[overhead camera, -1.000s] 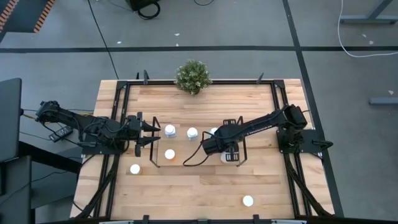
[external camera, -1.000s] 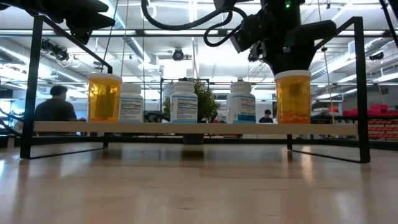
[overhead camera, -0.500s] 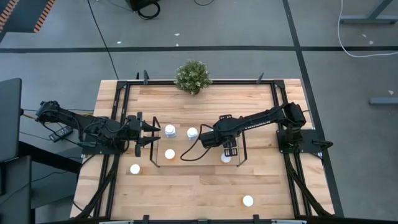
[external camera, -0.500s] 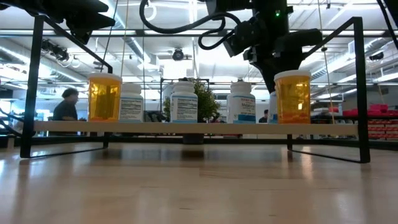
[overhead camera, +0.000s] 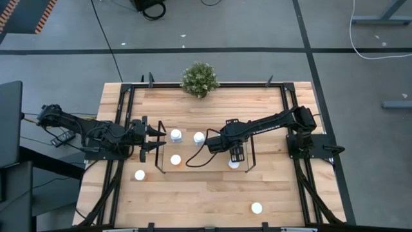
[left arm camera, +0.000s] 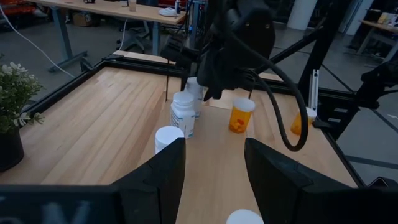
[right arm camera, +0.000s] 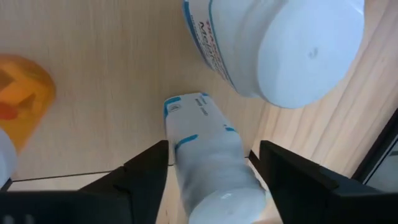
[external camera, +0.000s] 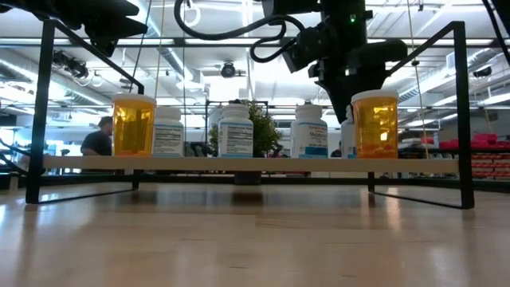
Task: Pick and place medicine bottles onto shelf by color
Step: Adjust the white pill bottle on the shelf, then put the left orange pill bottle on the shelf
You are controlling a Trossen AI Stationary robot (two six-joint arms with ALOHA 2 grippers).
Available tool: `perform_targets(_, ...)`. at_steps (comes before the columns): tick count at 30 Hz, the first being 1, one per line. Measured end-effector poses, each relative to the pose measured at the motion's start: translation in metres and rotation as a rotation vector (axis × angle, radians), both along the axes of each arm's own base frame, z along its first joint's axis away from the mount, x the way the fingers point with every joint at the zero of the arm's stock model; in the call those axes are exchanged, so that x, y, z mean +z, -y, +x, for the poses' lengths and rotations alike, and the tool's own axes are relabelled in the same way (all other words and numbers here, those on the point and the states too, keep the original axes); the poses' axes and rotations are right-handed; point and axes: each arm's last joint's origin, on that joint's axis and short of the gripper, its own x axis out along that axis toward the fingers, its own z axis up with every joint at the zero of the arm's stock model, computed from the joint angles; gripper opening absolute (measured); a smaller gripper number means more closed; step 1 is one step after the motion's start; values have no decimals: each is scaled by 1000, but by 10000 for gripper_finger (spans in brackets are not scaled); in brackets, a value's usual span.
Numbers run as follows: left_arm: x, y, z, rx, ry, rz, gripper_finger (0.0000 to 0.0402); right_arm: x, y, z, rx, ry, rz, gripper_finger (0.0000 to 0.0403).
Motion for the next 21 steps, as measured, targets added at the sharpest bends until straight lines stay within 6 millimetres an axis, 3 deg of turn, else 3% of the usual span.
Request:
perform_targets(5,-1,0,0,0,-10,3,172,14,0,3,-38,42,-19,291)
perform_targets(12,-2,0,0,1,-15,2,172,66,-11,12,-72,204,11,307)
perform_targets(18,-2,0,0,2,-19,-6,172,109,-36,9,-49,356,56,308)
perform_targets(21,-2,0,0,5,-19,-15,172,119,-56,4,-23,417,29,304)
